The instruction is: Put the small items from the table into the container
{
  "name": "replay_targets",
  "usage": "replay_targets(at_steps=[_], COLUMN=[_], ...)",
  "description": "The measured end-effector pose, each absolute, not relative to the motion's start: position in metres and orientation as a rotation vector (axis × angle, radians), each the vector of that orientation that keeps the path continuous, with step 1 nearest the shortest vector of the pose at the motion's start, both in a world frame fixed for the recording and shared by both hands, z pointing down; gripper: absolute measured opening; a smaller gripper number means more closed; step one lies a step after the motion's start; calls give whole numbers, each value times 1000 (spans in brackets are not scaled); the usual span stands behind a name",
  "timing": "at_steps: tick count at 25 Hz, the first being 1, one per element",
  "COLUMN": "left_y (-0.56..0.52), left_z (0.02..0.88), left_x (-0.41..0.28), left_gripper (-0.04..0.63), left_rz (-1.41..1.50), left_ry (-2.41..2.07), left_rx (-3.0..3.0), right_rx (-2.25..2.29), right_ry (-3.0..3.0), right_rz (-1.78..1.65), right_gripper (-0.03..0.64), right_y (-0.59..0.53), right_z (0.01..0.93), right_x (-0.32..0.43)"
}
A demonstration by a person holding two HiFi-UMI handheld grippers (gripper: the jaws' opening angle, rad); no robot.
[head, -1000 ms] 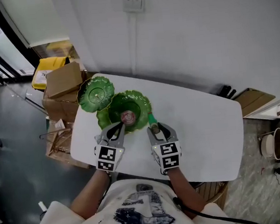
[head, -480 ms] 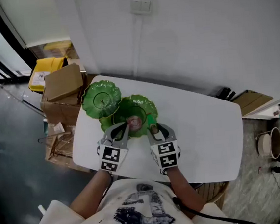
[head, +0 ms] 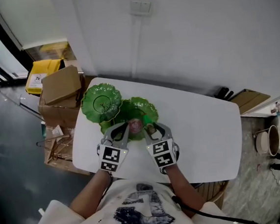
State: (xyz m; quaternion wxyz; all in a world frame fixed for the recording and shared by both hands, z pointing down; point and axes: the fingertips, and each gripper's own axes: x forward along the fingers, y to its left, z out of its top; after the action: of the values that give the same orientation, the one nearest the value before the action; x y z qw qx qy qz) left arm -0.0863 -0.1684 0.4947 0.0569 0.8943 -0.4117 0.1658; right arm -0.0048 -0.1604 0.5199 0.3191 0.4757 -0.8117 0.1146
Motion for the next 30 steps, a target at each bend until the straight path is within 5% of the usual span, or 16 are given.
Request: replay_targets(at_steps=[30], left_y=[-167], left_z=[497], left_x=[-91], left_gripper=[-11], left_rz=[510], left_ry=[-1258], left_rx=[2690], right_rx=[1242], right_ry=[-2132], right_rz=[289], right_gripper=[178], right_y=[-162], right_z=[522], right_x=[-8])
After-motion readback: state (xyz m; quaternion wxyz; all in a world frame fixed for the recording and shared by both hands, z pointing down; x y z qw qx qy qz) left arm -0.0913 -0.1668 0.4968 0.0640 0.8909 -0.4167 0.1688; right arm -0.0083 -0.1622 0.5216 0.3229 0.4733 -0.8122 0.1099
